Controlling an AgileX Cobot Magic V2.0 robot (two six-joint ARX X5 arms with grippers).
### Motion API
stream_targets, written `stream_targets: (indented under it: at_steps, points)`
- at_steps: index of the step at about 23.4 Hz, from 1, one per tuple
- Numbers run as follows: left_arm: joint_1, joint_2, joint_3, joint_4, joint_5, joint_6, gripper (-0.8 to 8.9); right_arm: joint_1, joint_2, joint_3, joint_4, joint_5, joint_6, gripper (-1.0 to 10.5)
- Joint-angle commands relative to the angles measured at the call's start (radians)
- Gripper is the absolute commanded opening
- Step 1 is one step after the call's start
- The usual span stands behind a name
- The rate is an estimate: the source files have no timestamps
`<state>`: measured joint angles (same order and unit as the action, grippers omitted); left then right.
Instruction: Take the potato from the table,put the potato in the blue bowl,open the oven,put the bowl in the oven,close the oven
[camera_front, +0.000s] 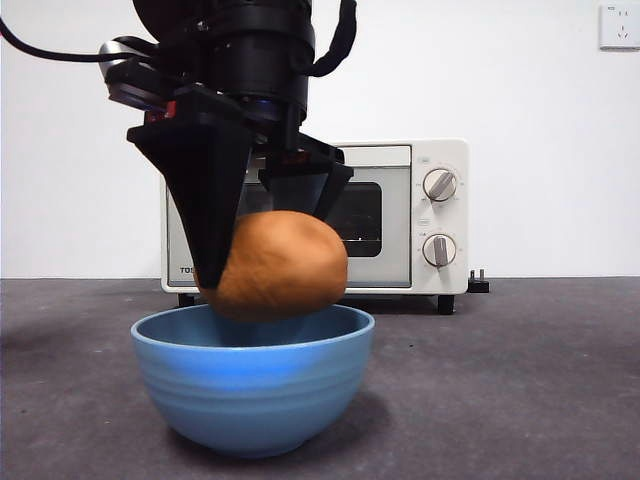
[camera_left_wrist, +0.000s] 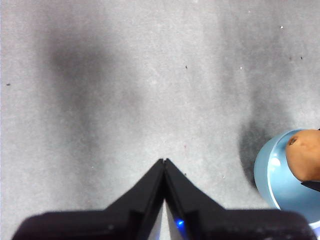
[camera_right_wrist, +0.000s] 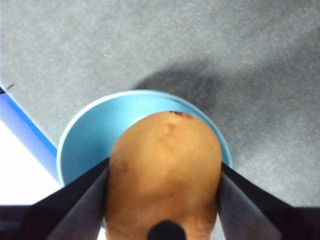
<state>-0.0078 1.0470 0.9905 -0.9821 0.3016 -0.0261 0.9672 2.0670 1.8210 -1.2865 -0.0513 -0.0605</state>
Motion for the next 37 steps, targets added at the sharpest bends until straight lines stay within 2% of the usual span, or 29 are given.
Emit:
stream_targets:
  at_steps: [1, 4, 10, 13, 18, 20, 21, 23, 27, 31, 37]
  points:
    - [-0.002, 0.002, 0.0, 0.004, 0.001, 0.011, -0.05, 0.001, 0.012, -0.009, -0.007, -0.001, 0.016, 2.0]
    - [-0.002, 0.002, 0.0, 0.004, 0.001, 0.011, -0.05, 0.001, 0.012, -0.009, -0.014, -0.001, 0.016, 3.6]
    - [-0.002, 0.002, 0.0, 0.016, 0.005, 0.011, -0.05, 0.002, 0.012, -0.008, -0.042, -0.002, 0.034, 3.6]
    - [-0.002, 0.002, 0.0, 0.064, 0.016, 0.011, -0.05, 0.002, -0.002, -0.007, -0.049, -0.001, 0.029, 4.4]
    - [-0.002, 0.039, 0.028, 0.142, 0.042, 0.007, -0.06, 0.001, -0.219, -0.005, -0.074, 0.004, 0.031, 4.4]
    - [-0.002, 0.1, 0.078, 0.154, 0.135, 0.007, -0.06, -0.003, -0.347, -0.005, -0.067, 0.027, 0.031, 3.8]
    - [-0.003, 0.137, 0.11, 0.17, 0.173, 0.006, -0.06, -0.008, -0.41, -0.005, -0.061, 0.036, 0.032, 2.8]
    - [-0.014, 0.222, 0.193, 0.201, 0.214, -0.009, -0.06, -0.019, -0.52, -0.005, -0.047, 0.063, 0.043, 0.0]
    - [-0.059, 0.403, 0.375, 0.271, 0.343, -0.014, -0.05, -0.061, -0.688, -0.006, -0.048, 0.163, 0.108, -0.1]
    - [-0.141, 0.589, 0.549, 0.312, 0.347, -0.035, -0.05, -0.151, -0.784, -0.051, -0.047, 0.165, 0.136, -0.1]
    - [-0.221, 0.74, 0.678, 0.386, 0.339, -0.057, -0.05, -0.265, -0.912, -0.325, 0.08, 0.163, 0.139, -0.1]
